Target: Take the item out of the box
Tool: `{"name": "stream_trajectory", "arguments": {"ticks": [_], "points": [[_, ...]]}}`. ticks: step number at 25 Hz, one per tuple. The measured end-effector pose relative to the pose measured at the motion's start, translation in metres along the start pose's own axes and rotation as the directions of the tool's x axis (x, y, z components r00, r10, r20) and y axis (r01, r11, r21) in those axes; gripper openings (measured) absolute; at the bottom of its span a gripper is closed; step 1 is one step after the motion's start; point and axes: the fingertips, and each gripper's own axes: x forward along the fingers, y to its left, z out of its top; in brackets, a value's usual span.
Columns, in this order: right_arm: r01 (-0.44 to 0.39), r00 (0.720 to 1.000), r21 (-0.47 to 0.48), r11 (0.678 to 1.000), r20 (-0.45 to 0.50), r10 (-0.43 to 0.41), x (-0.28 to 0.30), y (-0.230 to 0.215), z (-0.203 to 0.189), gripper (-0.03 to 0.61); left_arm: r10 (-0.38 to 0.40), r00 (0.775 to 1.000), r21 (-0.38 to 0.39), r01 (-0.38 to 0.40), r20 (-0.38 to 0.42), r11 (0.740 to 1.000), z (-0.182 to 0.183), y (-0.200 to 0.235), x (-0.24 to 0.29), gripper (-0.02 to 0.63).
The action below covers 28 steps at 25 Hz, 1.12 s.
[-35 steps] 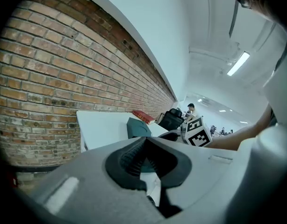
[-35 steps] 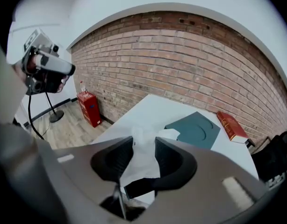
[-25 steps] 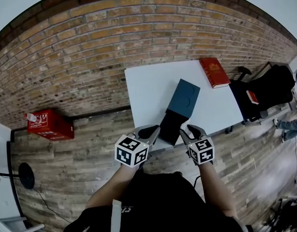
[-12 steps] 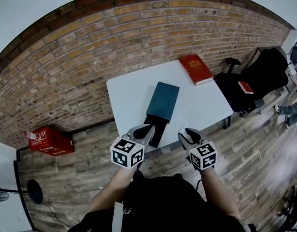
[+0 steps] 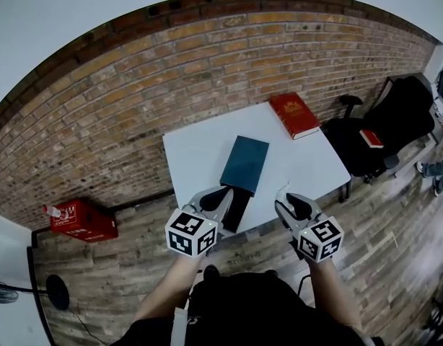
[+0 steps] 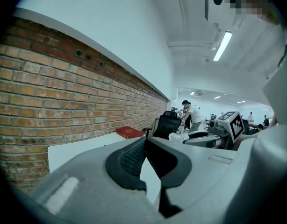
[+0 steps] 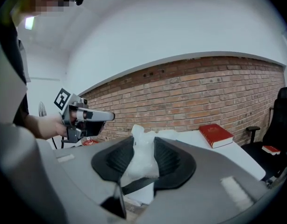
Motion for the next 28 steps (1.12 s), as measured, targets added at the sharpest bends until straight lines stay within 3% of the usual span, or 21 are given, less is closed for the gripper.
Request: {"name": "stream_trajectory", "arguments": {"ticks": [12,22,28], "points": [[0.03,0.989,0.006,1.0,0.143,-0.031,-0.02,0.001,0.057,0.12,-0.005,0.998,0.05,0.002,0.062,0.999,0.032,0.017,-0.012,0.003],[0.078,0.986,0.036,0.996,0.146,-0.083,-0.028,-0.002,0.041,0.117,-0.013,0.995,0.039,0.01,0.098,0.999,0.04,0.024,-0.028,0.003],[0.094,0.985,0.044,0.995,0.144,-0.099,-0.03,0.002,0.031,0.094,-0.01,0.997,0.018,0.008,0.078,1.0,0.03,0.031,-0.031,0.003]]}}
